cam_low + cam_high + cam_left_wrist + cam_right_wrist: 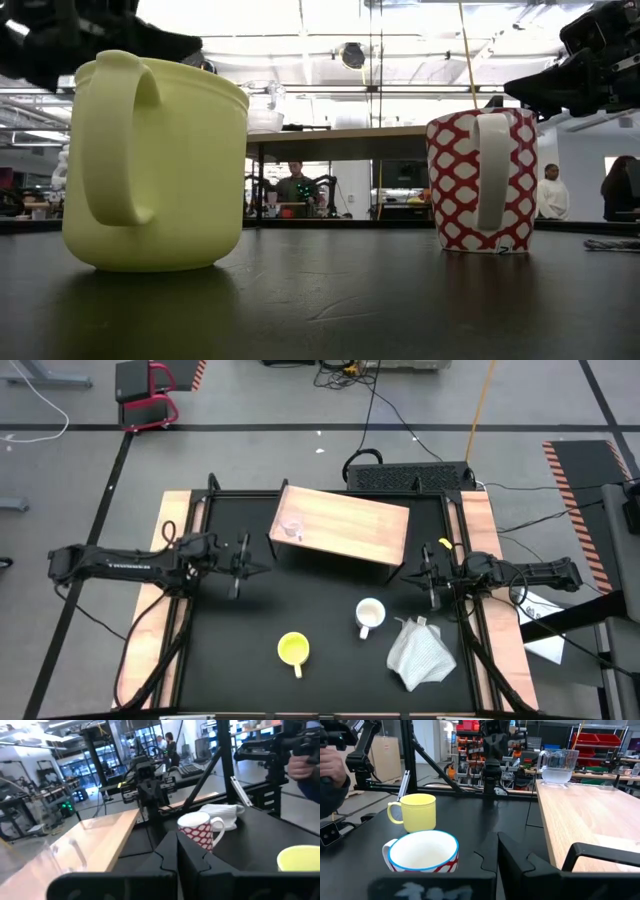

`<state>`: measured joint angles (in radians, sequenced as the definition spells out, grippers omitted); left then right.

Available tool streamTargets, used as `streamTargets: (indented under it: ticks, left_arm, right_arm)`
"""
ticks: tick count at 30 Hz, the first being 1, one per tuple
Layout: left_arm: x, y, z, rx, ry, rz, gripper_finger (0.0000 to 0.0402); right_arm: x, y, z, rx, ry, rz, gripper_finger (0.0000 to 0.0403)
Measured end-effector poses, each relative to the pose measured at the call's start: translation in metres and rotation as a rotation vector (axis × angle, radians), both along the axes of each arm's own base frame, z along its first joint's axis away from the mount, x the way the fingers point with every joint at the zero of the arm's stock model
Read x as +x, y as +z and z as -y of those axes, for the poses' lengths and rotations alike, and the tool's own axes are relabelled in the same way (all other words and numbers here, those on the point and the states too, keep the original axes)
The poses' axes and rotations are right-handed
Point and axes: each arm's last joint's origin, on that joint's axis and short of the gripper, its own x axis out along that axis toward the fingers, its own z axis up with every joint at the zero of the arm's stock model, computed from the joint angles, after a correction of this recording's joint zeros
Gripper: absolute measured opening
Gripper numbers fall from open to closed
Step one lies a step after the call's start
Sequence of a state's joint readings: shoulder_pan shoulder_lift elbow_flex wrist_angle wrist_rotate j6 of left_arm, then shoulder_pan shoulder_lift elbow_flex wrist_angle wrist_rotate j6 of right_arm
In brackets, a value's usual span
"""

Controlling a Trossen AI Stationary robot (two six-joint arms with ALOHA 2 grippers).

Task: Stack small to large cups/mugs on shelf
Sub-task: Put the light green mug on the shelf

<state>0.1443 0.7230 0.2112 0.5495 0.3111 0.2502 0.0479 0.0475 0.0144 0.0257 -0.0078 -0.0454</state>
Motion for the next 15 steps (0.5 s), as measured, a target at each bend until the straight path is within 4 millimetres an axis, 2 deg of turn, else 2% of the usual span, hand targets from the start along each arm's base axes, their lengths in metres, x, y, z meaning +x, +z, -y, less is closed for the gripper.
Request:
streamTargets:
  ticks: [6,15]
  left_arm:
    - [-0.007,-0.021,0.002,-0.025,0.040,0.007,0.0000]
    - [-0.011,-0.037,0.003,-0.068,0.039,-0.051,0.0000]
  right_arm:
    - [0.000,0.000,0.000,-0.001,0.000,0.000,0.0000]
    - [0.000,0.000,0.000,-0.001,0.000,0.000,0.0000]
